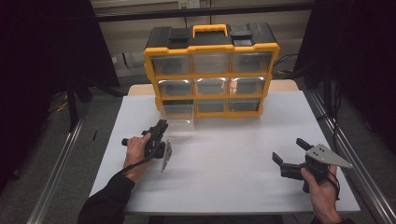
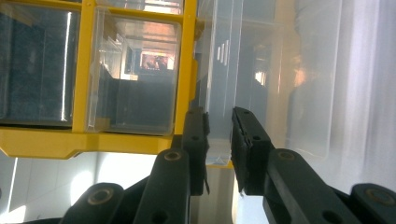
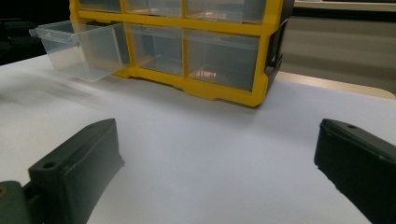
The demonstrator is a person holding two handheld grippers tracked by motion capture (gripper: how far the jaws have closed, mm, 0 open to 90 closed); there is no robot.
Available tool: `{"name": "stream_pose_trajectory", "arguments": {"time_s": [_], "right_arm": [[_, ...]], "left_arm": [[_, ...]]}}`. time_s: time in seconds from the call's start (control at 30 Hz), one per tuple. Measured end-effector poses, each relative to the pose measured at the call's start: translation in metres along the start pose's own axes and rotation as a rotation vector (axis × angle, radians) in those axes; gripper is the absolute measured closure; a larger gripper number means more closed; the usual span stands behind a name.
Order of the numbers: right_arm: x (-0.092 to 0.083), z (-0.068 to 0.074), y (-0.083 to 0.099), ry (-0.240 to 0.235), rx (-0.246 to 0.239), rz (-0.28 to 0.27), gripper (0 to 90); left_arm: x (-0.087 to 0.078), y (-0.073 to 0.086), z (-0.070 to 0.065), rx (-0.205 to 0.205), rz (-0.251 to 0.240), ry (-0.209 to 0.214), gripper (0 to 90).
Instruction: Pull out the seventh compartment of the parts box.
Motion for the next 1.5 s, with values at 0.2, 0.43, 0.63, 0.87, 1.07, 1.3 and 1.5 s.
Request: {"name": "stream_pose_trajectory", "arguments": {"time_s": [0.2,0.43,0.63,0.87,1.07,1.3,1.5], "right_arm": [[0.0,0.0,0.0,-0.002,-0.002,0.001,0.0],[0.0,0.0,0.0,-0.005,0.003,0.0,0.0],[0.0,0.0,0.0,-0.013,0.005,0.007,0.0],[0.0,0.0,0.0,-0.011,0.001,0.005,0.0],[0.0,0.0,0.001,-0.011,0.002,0.012,0.0],[0.0,0.0,0.001,-0.013,0.003,0.012,0.0],[0.0,0.0,0.0,-0.015,0.006,0.013,0.0]], "left_arm": [[0.001,-0.002,-0.003,-0.036,-0.02,-0.005,76.6],[-0.002,-0.002,0.0,-0.051,0.014,0.008,72.2],[0.003,-0.002,-0.004,-0.144,-0.028,0.009,64.6],[0.002,-0.003,-0.001,-0.202,-0.002,0.039,51.2],[0.004,-0.002,-0.001,-0.272,0.009,0.049,40.1],[0.004,-0.003,0.004,-0.473,0.027,0.048,20.4],[0.007,-0.003,0.008,-0.543,0.052,0.021,15.3]]}}
Point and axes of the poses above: each handheld gripper's, and its own axes: x roughly forward along the jaws, y roughly out of its underside, z roughly to its left, the point moved 1 cm from there along x, roughly forward along the jaws, and after that the axes turned 6 degrees about -x, right-handed, at the moved point
